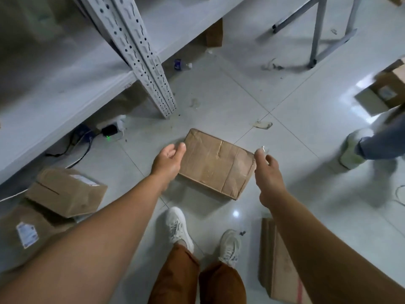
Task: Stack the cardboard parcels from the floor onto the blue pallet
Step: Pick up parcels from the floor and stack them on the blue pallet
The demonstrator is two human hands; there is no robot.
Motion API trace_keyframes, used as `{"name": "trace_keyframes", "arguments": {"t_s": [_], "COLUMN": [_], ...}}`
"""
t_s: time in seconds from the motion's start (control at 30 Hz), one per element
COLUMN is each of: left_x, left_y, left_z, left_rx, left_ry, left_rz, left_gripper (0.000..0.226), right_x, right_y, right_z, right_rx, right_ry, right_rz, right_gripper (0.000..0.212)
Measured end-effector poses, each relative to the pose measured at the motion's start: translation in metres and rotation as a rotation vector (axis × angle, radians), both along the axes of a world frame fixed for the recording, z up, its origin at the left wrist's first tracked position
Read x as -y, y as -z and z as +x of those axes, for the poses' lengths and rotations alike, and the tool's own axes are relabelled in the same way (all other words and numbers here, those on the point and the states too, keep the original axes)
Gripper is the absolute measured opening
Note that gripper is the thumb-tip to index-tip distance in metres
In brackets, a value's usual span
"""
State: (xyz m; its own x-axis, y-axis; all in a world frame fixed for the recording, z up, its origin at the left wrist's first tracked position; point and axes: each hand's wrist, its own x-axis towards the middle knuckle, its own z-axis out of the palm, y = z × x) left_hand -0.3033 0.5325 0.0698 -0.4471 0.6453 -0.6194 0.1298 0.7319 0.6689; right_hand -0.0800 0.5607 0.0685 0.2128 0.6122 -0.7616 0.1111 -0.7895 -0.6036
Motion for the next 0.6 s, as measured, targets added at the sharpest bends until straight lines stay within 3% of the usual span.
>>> {"name": "trace_keyframes", "arguments": {"t_s": [0.37, 0.6], "left_x": [-0.072, -0.086], "left_y": [0.2, 0.305], "left_z": [-0.045, -0.064], "left_rx": [-0.057, -0.102], "left_ry": [0.195, 0.268], "left_rz": [-0.111, -0.176], "left_gripper": [0.071, 0.088], "right_x": [-0.029, -0.022], "right_y": [0.202, 0.307], "right_z": [-0.008, 0.0], "right_rx": [0.075, 0.086], "right_ry": [0.051, 0.04], "right_rz": [-0.058, -0.101], "right_gripper": [0.08, 0.09]}}
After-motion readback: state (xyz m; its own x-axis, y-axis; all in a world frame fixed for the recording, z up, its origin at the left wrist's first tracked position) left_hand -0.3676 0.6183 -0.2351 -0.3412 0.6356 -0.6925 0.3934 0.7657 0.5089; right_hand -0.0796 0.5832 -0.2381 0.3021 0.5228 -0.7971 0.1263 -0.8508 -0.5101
